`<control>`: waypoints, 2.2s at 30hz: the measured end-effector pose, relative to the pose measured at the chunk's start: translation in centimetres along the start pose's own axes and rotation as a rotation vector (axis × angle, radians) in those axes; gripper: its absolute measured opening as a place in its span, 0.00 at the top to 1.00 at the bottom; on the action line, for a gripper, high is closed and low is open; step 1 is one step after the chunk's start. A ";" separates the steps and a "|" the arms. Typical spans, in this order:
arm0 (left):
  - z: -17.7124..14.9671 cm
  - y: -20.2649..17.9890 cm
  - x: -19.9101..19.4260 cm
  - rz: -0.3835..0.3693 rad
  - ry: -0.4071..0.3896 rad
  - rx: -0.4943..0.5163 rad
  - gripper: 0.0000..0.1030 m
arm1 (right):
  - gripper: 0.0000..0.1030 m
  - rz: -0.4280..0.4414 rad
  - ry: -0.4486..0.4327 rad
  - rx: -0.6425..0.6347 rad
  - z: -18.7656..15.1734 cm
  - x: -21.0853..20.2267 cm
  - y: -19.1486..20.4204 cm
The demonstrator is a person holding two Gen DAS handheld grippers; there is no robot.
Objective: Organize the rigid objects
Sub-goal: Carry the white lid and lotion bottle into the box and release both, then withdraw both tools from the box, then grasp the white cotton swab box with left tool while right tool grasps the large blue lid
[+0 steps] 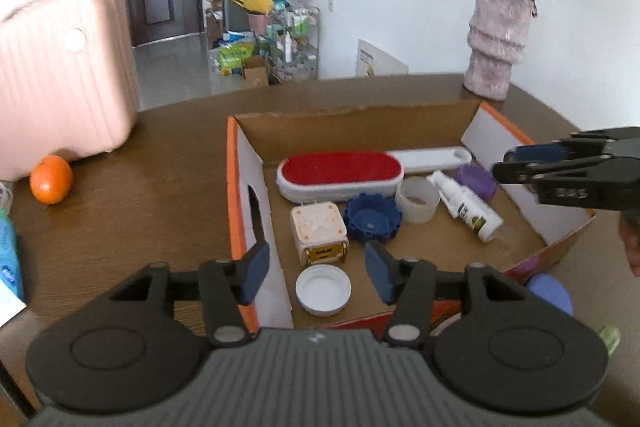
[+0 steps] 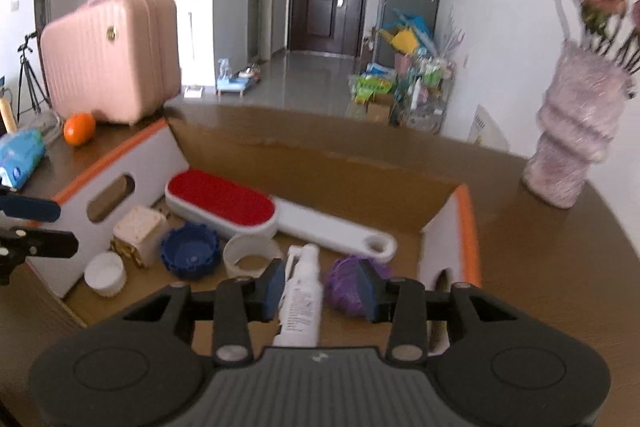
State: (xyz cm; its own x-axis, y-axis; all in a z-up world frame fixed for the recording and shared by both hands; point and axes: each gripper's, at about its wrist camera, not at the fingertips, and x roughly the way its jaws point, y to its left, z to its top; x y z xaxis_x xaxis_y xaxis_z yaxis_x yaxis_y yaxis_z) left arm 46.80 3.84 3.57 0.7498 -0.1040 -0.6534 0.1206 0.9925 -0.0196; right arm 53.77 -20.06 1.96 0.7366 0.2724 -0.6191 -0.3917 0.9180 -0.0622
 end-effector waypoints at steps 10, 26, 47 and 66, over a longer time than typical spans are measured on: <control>-1.8 -1.8 -9.3 0.048 -0.170 -0.085 0.09 | 0.38 -0.071 -0.079 0.060 -3.0 -10.4 -4.5; -13.8 -8.5 -18.1 0.109 -0.280 -0.099 0.00 | 0.05 0.017 -0.283 0.097 -17.4 -23.5 -0.2; -21.4 -14.2 -16.6 0.080 -0.217 0.020 0.00 | 0.00 0.015 -0.240 0.141 -27.0 -24.7 1.6; -10.3 -13.9 -0.3 0.064 -0.069 -0.003 0.34 | 0.08 0.034 -0.128 0.244 -17.0 -13.3 -1.7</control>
State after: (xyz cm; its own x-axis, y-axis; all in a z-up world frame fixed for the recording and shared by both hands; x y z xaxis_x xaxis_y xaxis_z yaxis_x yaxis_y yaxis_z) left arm 38.19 -9.27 -3.75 0.7987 -0.0444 -0.6001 0.0693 0.9974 0.0185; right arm 35.24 -30.11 -2.96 0.7948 0.3245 -0.5127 -0.2845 0.9456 0.1576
